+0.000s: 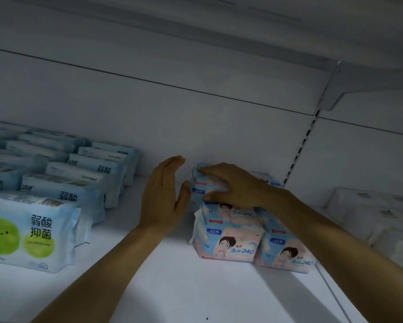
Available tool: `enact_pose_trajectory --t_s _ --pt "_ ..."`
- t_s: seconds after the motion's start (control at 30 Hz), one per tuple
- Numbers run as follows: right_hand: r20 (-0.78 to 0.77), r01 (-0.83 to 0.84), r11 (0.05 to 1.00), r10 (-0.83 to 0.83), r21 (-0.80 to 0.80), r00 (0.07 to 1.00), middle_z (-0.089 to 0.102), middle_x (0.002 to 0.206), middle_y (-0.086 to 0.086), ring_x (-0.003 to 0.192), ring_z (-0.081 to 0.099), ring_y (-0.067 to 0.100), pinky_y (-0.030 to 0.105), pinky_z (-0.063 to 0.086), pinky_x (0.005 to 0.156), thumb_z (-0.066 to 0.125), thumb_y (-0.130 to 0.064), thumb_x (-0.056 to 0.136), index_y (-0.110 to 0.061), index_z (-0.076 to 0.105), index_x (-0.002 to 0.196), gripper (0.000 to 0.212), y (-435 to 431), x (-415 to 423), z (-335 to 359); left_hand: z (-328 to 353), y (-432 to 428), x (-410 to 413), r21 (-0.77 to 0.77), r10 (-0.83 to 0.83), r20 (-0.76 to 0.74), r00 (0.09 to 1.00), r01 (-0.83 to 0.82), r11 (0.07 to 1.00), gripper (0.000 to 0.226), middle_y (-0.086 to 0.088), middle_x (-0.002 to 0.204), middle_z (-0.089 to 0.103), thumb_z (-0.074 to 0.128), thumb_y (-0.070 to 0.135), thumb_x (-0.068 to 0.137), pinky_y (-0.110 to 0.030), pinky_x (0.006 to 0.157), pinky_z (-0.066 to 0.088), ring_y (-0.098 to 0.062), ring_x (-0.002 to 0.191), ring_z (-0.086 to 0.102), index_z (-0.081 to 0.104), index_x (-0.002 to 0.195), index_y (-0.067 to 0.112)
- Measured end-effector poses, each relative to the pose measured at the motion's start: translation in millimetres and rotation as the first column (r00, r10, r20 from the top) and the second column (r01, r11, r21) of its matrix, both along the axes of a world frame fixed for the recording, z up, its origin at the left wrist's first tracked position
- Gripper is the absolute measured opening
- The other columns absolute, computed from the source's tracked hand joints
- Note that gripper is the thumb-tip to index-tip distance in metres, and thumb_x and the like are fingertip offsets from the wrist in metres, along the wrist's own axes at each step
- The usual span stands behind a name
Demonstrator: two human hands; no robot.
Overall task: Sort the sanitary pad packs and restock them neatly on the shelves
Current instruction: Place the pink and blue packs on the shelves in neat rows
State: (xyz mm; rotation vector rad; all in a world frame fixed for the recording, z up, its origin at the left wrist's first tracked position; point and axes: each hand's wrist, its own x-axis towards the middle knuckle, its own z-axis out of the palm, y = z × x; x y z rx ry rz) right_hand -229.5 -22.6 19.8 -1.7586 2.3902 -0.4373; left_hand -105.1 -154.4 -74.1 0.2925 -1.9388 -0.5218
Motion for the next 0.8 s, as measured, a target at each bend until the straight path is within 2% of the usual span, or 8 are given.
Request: enact_pose_trajectory --t_s 0.13,0.23,0.33,0.47,0.53,0.67,0.73,0.8 --pt "-0.07 0.121 0.986 -0.129 -0.112 0.989 0.035 0.153 0.001 0.139 0.032 0.018 0.04 0.025 0.115 0.047 -0.063 0.089 -0.025 0.034 0.147 0.071 17.2 -0.4 -10.6 8.4 21.4 -0.1 0.45 -0.277 0.203 0.939 0.161 0.878 0.057 0.019 0.146 0.033 0.017 0.063 0.093 -0.021 0.109 0.026 -0.001 0.136 0.033 0.027 0.143 0.038" --pt "-0.274 0.162 0.976 -0.197 -0.143 0.941 0.028 0.156 -0.001 0.144 0.024 0.017 0.042 0.016 0.119 0.02 -0.074 0.083 -0.029 0.027 0.15 0.081 43.1 7.1 -12.8 17.5 37.7 -3.4 0.82 -0.574 -0.02 0.819 0.341 0.459 0.036 0.033 0.101 0.052 0.014 0.06 0.092 -0.015 0.099 0.037 0.015 0.091 0.056 0.049 0.099 0.054" --pt "-0.355 0.386 0.916 -0.398 -0.109 0.846 0.015 0.161 -0.001 0.148 0.01 0.017 0.041 0.004 0.12 0.009 -0.072 0.08 -0.032 0.015 0.152 0.082 73.5 -0.8 -18.3 14.2 39.3 -5.1 0.893 -0.668 -0.165 0.726 0.398 0.211 0.055 0.027 0.1 0.067 0.019 0.074 0.073 -0.034 0.1 0.043 0.002 0.097 0.064 0.066 0.093 0.054" --pt "-0.156 0.533 0.837 -0.547 -0.124 0.823 0.031 0.154 0.006 0.14 0.029 0.024 0.035 0.022 0.113 0.013 -0.064 0.094 -0.024 0.027 0.148 0.069 82.2 -15.1 -34.6 6.0 37.8 -11.9 0.914 -0.693 -0.172 0.7 0.375 0.152 0.07 0.003 0.117 0.069 0.024 0.072 0.076 -0.043 0.097 0.049 -0.019 0.107 0.066 0.058 0.123 0.034" --pt "0.193 0.553 0.804 -0.52 -0.216 0.832 0.043 0.145 0.0 0.13 0.043 0.018 0.032 0.031 0.111 0.027 -0.057 0.097 -0.024 0.034 0.144 0.058 75.5 -9.9 -30.7 4.3 39.6 -13.1 0.917 -0.71 -0.137 0.691 0.36 0.174 0.071 0.001 0.118 0.069 0.021 0.069 0.082 -0.042 0.093 0.053 -0.021 0.106 0.067 0.053 0.131 0.029" --pt "0.695 0.75 0.536 -0.365 -0.388 0.62 0.059 0.114 -0.005 0.089 0.055 -0.002 0.014 0.04 0.08 0.035 -0.049 0.1 -0.025 0.049 0.116 0.033 85.7 -25.0 -8.9 -2.1 36.8 -17.4 0.921 -0.682 -0.144 0.717 0.349 0.173 0.059 0.006 0.106 0.073 0.017 0.062 0.093 -0.029 0.073 0.058 -0.017 0.095 0.071 0.056 0.125 0.031" --pt "0.762 0.819 0.448 -0.367 -0.359 0.534 0.056 0.13 0.003 0.108 0.053 0.013 0.026 0.035 0.092 0.036 -0.05 0.1 -0.019 0.051 0.124 0.042 104.1 -43.1 -9.0 -2.2 36.6 -17.7 0.917 -0.678 -0.157 0.718 0.36 0.169 0.057 0.007 0.103 0.074 0.016 0.061 0.095 -0.029 0.072 0.058 -0.017 0.094 0.071 0.057 0.122 0.032" --pt "0.783 0.84 0.504 -0.431 -0.203 0.448 0.058 0.13 0.008 0.116 0.055 0.023 0.034 0.039 0.099 0.033 -0.056 0.098 -0.015 0.05 0.131 0.055 114.8 -47.1 -18.6 -5.3 35.9 -19.8 0.917 -0.679 -0.158 0.717 0.362 0.169 0.056 0.008 0.104 0.074 0.017 0.06 0.094 -0.029 0.072 0.059 -0.017 0.094 0.071 0.055 0.124 0.032"
